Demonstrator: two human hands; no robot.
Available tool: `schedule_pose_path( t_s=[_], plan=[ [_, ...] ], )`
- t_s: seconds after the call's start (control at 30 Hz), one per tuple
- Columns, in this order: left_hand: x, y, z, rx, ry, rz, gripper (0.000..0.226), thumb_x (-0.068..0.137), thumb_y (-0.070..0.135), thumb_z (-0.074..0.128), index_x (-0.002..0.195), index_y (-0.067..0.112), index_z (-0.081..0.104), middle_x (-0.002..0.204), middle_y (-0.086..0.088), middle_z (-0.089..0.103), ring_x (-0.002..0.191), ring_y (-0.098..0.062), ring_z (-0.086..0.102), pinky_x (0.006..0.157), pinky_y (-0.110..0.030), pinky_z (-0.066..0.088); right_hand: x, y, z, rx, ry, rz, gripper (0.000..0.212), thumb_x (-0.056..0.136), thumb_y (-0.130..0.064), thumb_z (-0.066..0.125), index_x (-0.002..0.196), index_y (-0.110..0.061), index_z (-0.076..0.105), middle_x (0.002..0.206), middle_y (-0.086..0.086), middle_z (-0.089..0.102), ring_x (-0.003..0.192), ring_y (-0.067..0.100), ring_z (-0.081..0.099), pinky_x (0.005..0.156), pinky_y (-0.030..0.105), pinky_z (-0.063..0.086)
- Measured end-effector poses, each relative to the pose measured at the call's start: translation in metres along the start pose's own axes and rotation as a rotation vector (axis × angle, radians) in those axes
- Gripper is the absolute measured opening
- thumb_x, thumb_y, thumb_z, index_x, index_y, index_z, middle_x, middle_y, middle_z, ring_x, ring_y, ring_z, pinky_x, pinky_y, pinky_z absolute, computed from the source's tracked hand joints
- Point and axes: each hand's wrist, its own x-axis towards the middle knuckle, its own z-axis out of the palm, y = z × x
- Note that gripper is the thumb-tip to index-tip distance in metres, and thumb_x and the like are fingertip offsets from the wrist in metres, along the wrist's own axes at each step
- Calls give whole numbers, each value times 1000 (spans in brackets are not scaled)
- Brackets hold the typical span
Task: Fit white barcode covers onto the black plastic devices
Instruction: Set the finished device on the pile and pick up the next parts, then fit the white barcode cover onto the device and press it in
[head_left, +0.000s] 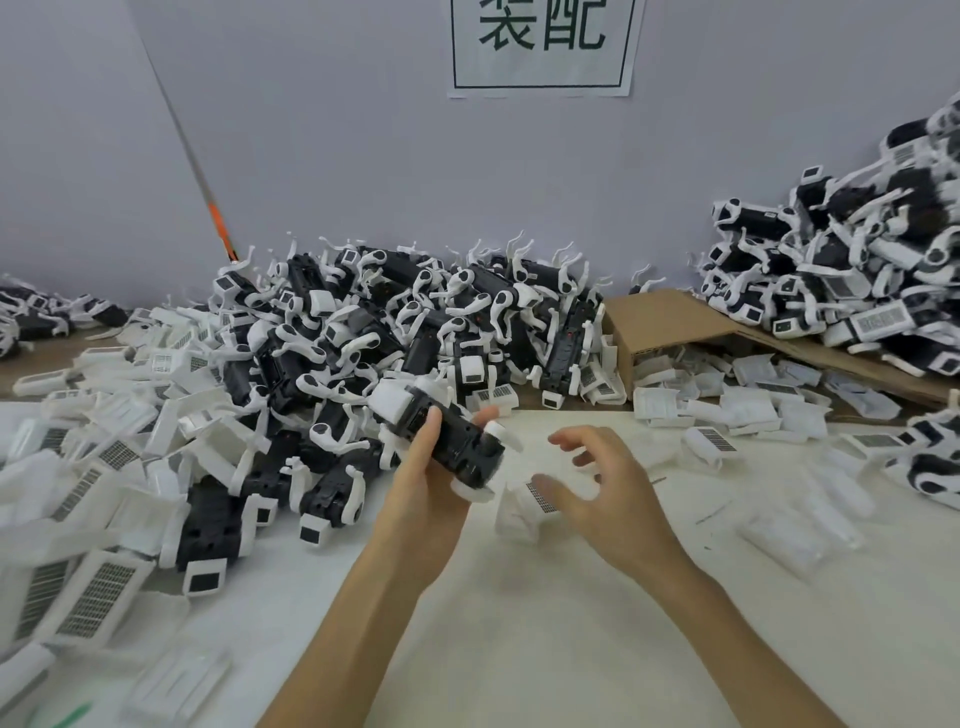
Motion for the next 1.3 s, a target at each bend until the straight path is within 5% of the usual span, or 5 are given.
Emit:
schedule_pose_path(
  t_s=[0.27,0.53,0.6,0.77,1.3],
  plan=[
    [0,-1,-1,-121,97,-73,32,87,39,59,102,11,63,88,-5,71,85,-19,73,88,-32,50,-4,7,16,-44,-104,93,33,84,-8,71,112,-25,65,111,-11,58,102,8,58,76,0,37],
    [-3,0,-2,-177,85,-238,53,103,41,30,128,4,60,123,-15,68,108,-31,68,101,-32,40,5,-10,-9,912,-29,444,23,101,-6,50,116,-7,68,114,16,71,100,25,68,78,29,58],
    [-3,0,1,-132,73,-252,50,105,36,27,126,5,61,128,-14,68,118,-30,63,112,-36,34,4,-11,-9,901,-39,422,23,101,-10,51,117,-11,68,112,12,72,96,22,67,78,30,57],
    [-1,-9,5,-36,-9,-178,38,102,31,44,131,9,56,123,-14,63,119,-32,56,78,-31,49,1,-14,-7,835,10,258,19,97,-10,60,110,-17,71,97,-5,75,88,6,67,73,26,56],
    [-3,-13,5,129,-178,-100,31,92,28,64,118,14,74,124,-13,70,115,-22,67,87,-32,56,-2,-18,11,506,115,-66,19,86,-8,77,96,-23,70,99,-9,72,99,12,69,84,22,55]
  ],
)
